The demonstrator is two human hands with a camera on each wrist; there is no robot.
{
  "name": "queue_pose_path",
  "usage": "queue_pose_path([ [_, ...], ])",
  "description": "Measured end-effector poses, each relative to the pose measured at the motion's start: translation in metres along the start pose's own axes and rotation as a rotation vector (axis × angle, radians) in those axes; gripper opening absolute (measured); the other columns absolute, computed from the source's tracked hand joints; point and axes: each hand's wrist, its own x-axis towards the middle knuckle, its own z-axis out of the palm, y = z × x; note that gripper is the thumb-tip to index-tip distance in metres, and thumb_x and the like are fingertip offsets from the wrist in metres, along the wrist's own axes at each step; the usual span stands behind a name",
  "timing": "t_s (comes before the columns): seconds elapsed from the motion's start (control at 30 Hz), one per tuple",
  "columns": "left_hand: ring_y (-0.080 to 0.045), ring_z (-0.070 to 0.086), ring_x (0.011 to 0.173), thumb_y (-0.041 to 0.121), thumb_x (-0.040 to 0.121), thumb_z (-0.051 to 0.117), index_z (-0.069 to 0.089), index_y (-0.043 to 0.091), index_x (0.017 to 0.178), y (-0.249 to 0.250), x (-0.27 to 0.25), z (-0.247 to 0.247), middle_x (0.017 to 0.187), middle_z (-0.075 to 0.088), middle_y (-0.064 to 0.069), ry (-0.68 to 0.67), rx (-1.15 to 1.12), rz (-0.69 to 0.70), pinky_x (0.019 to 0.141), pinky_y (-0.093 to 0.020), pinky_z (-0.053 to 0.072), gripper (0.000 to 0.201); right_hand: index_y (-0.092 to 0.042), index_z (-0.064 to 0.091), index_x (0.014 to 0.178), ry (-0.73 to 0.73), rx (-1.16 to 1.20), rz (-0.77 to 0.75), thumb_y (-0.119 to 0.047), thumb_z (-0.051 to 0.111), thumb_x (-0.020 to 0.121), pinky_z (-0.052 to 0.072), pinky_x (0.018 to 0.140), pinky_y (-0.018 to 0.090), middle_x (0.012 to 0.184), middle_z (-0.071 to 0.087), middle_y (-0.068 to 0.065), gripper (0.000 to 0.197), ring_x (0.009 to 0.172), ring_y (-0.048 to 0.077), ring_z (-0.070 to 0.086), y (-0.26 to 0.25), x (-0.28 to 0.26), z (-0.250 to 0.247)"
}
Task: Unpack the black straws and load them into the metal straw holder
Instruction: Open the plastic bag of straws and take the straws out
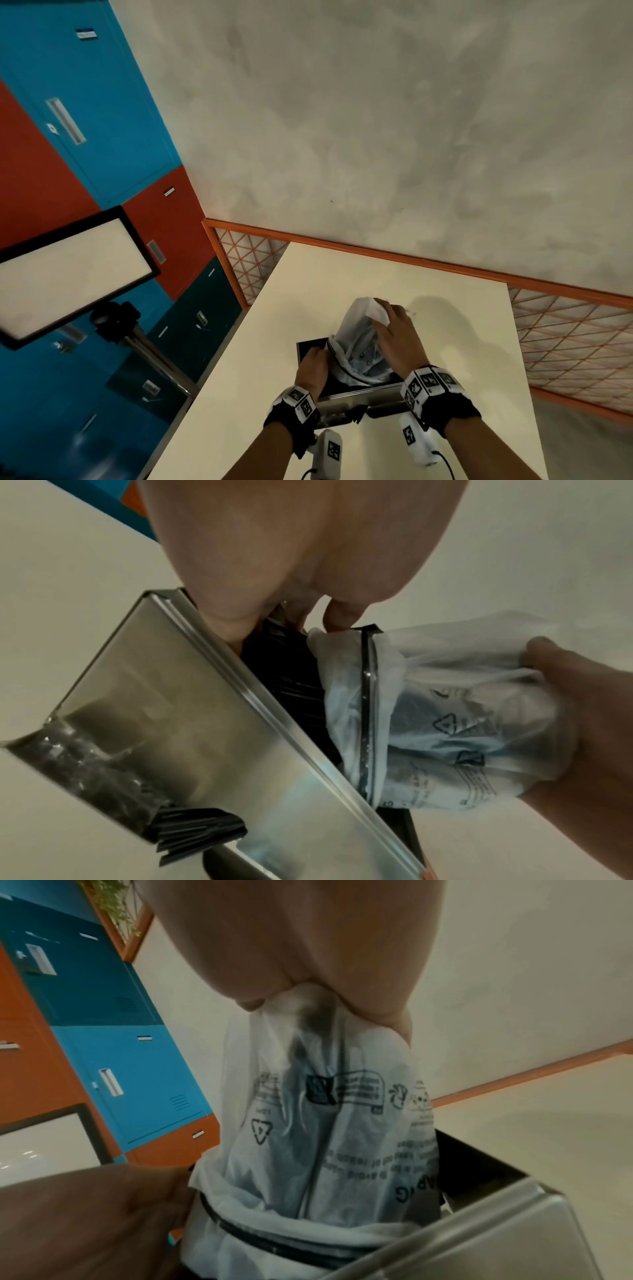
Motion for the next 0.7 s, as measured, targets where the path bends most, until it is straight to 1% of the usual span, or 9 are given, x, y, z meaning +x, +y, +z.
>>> queue_pose_path([
  [0.1, -0.024, 0.056, 0.099, 0.018, 0.105, 0.039, 0.061, 0.009, 0.121, 0.015, -0.017, -0.001, 0.122, 0.064, -0.011, 0.016, 0.161, 0.060, 0.091, -0.034, 0.045, 0.029, -0.015, 0.054, 0.132, -0.003, 0.026, 0.008, -0.021, 0.038, 0.104, 0.040, 0.095, 0.035, 0.127, 0.057, 0.011, 0.032, 0.117, 0.030, 0.053, 0.000, -0.001, -0.006],
  [0.23, -0.028, 0.057, 0.114, 0.009, 0.099, 0.046, 0.058, 0.013, 0.134, 0.018, -0.024, -0.002, 0.131, 0.062, -0.007, 0.001, 0.325, 0.082, 0.088, -0.027, 0.040, 0.037, -0.023, 0.057, 0.121, 0.108, 0.199, 0.080, -0.028, 0.041, 0.105, 0.039, 0.087, 0.030, 0.120, 0.061, 0.005, 0.023, 0.109, 0.025, 0.056, -0.002, -0.002, -0.022],
  [0.33, -0.031, 0.057, 0.119, 0.021, 0.094, 0.053, 0.056, 0.017, 0.136, 0.024, -0.036, -0.002, 0.133, 0.061, -0.009, -0.042, 0.431, 0.113, 0.089, -0.029, 0.042, 0.042, -0.037, 0.049, 0.137, 0.127, 0.010, 0.054, -0.042, 0.042, 0.101, 0.038, 0.100, 0.040, 0.140, 0.046, -0.001, 0.037, 0.126, 0.023, 0.045, 0.011, 0.002, -0.025],
  [0.4, -0.031, 0.056, 0.117, 0.038, 0.082, 0.053, 0.055, 0.021, 0.133, 0.024, -0.038, -0.001, 0.132, 0.061, -0.010, -0.078, 0.522, 0.147, 0.096, -0.038, 0.048, 0.054, -0.045, 0.040, 0.142, 0.092, -0.144, 0.165, -0.061, 0.046, 0.094, 0.036, 0.106, 0.052, 0.151, 0.030, -0.004, 0.051, 0.137, 0.025, 0.033, 0.023, 0.005, -0.027],
  [0.47, -0.031, 0.053, 0.118, 0.042, 0.077, 0.054, 0.052, 0.024, 0.135, 0.021, -0.039, 0.001, 0.134, 0.054, -0.007, -0.103, 0.627, 0.171, 0.096, -0.039, 0.048, 0.061, -0.045, 0.034, 0.145, 0.031, -0.150, 0.309, -0.079, 0.048, 0.081, 0.036, 0.108, 0.055, 0.155, 0.025, -0.002, 0.074, 0.141, 0.028, 0.031, 0.033, 0.007, -0.026],
  [0.53, -0.033, 0.051, 0.120, 0.046, 0.083, 0.056, 0.047, 0.027, 0.139, 0.017, -0.039, 0.002, 0.136, 0.045, -0.003, -0.068, 0.750, 0.193, 0.095, -0.040, 0.047, 0.060, -0.035, 0.044, 0.140, -0.052, -0.050, 0.355, -0.090, 0.051, 0.065, 0.047, 0.102, 0.047, 0.144, 0.045, 0.003, 0.093, 0.130, 0.027, 0.049, 0.046, 0.010, -0.017],
  [0.6, -0.035, 0.044, 0.125, 0.057, 0.085, 0.050, 0.045, 0.030, 0.140, 0.011, -0.037, 0.004, 0.137, 0.041, 0.000, -0.019, 0.891, 0.242, 0.098, -0.044, 0.046, 0.062, -0.019, 0.057, 0.124, -0.095, 0.036, 0.377, -0.097, 0.052, 0.054, 0.059, 0.078, 0.035, 0.111, 0.068, 0.001, 0.105, 0.095, 0.013, 0.069, 0.064, 0.011, -0.001],
  [0.63, -0.034, 0.040, 0.127, 0.062, 0.084, 0.047, 0.045, 0.031, 0.141, 0.010, -0.039, 0.005, 0.138, 0.041, 0.001, 0.001, 0.938, 0.278, 0.101, -0.045, 0.045, 0.065, -0.015, 0.058, 0.120, -0.090, 0.071, 0.394, -0.096, 0.055, 0.054, 0.059, 0.068, 0.030, 0.100, 0.071, -0.001, 0.105, 0.081, 0.008, 0.070, 0.069, 0.010, 0.006],
  [0.7, -0.031, 0.038, 0.127, 0.070, 0.077, 0.038, 0.045, 0.028, 0.143, 0.004, -0.038, 0.007, 0.139, 0.041, 0.001, 0.018, 0.957, 0.373, 0.108, -0.044, 0.039, 0.078, -0.010, 0.055, 0.119, -0.077, 0.134, 0.379, -0.083, 0.063, 0.066, 0.054, 0.058, 0.023, 0.096, 0.069, 0.000, 0.091, 0.072, 0.005, 0.067, 0.060, 0.003, 0.014],
])
